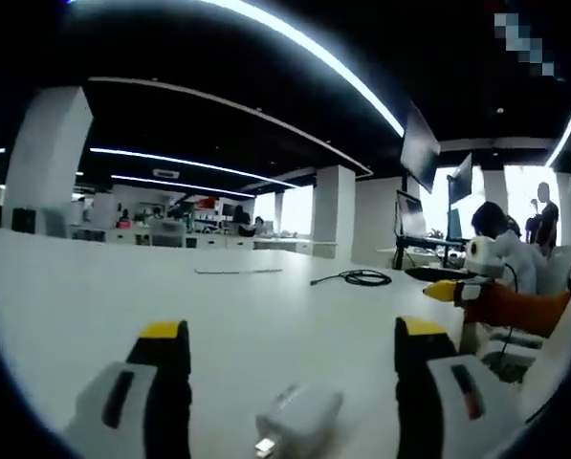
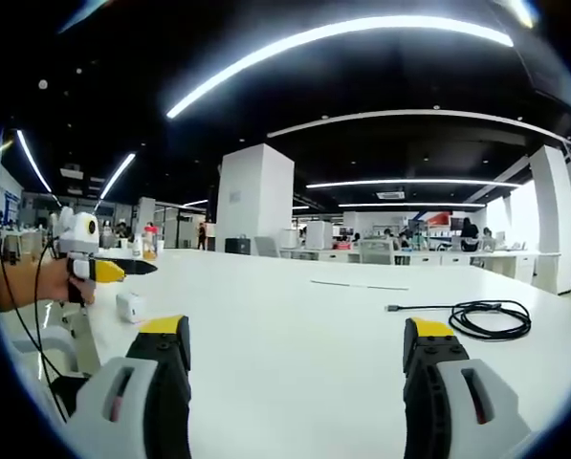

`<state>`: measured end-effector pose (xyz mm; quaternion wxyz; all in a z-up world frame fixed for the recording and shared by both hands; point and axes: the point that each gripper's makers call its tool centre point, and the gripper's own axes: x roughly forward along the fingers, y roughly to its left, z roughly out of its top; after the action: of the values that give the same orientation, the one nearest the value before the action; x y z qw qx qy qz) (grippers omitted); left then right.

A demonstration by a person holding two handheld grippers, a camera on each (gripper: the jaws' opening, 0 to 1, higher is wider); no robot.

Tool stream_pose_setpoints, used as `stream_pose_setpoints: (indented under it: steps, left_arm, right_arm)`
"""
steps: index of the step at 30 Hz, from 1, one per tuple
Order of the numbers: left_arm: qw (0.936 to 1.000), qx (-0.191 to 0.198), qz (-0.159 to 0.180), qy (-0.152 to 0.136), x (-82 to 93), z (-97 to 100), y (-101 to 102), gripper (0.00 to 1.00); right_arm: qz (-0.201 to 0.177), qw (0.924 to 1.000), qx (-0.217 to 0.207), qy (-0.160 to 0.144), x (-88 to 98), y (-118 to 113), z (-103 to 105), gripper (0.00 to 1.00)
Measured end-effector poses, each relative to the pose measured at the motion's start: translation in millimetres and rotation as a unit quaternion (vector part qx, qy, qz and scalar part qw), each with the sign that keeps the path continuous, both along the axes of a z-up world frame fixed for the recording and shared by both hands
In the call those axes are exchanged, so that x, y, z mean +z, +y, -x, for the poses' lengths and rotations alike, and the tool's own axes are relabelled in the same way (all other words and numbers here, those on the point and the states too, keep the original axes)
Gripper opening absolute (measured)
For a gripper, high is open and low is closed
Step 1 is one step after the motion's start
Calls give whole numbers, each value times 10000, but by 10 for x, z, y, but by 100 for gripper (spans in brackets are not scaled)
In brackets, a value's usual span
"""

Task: Plug the desk Type‑C cable into the charger adapter.

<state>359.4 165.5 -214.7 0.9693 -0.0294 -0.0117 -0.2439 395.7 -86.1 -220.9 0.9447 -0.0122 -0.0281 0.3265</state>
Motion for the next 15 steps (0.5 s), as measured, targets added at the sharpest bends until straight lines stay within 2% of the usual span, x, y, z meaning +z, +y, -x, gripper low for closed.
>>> stream_pose_setpoints:
  steps: [2, 3, 4, 5, 9, 12, 15]
  left_arm:
    - [9998, 60, -139, -89, 3, 3, -13, 93]
    - [9994, 29, -331, -47, -36, 7, -34, 94]
    - [9992, 66, -387, -22, -49, 10, -53, 96]
    - [9991, 99, -388, -160, -21, 17, -74, 98]
    - [9994, 189, -201, -223, 9, 19, -59, 100]
    - [9993, 212, -228, -185, 4, 4, -58, 100]
    - [9990, 262, -237, -288, 43, 6, -32, 100]
  right_arm:
    - [4, 10000, -4, 9, -7, -4, 0, 94]
    - [9, 10000, -8, 10, -10, -6, -1, 94]
    - [10, 10000, -10, 14, -14, -8, -2, 94]
    - [6, 10000, -10, 23, -19, -9, -4, 94]
    - [10, 10000, -12, 15, -17, -14, -6, 94]
    - [12, 10000, -26, 11, -13, -29, -8, 94]
    - [2, 10000, -58, -10, 1, -54, -17, 94]
